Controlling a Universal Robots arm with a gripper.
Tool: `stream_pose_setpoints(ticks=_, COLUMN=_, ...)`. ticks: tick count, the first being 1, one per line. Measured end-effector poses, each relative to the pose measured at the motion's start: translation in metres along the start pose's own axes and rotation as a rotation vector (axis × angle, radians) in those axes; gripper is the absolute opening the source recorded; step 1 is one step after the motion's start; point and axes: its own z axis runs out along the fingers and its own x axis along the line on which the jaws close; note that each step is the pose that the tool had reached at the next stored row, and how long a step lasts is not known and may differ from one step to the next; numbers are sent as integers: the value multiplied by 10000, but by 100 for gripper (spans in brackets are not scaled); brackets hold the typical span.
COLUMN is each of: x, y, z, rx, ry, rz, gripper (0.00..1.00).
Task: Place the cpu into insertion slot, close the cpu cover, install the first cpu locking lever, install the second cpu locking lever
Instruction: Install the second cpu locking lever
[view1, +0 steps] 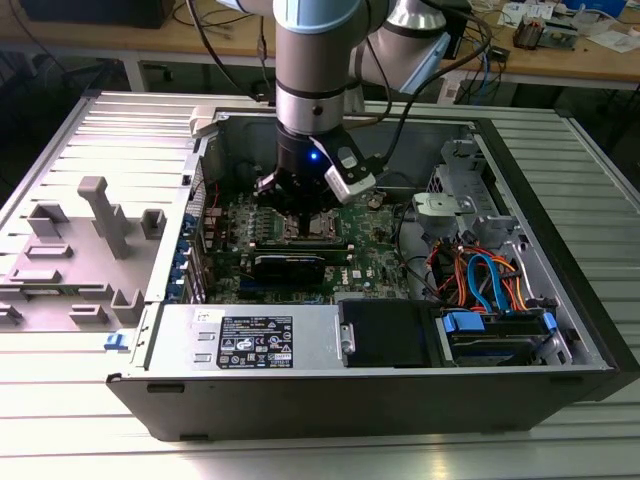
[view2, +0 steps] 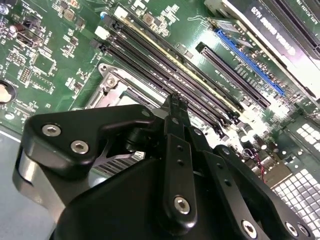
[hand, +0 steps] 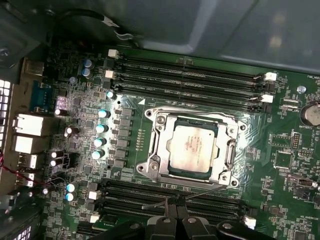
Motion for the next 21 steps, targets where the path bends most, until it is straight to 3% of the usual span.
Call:
stream_pose_setpoints(ticks=9, x=135, y=16, z=51, rx=-42, ry=-9, rz=-108, gripper=12)
stream_pose_setpoints(ticks=11, x=167, y=22, z=85, rx=-86, ry=-19, rz=-180, gripper=12)
stream_pose_setpoints(ticks=17, x=206, y=31, z=158, rx=-126, ry=-28, rz=-315, gripper=12)
stream_pose_setpoints(ticks=21, x=222, y=34, z=213, rx=-198, ry=-42, rz=-382, gripper=12)
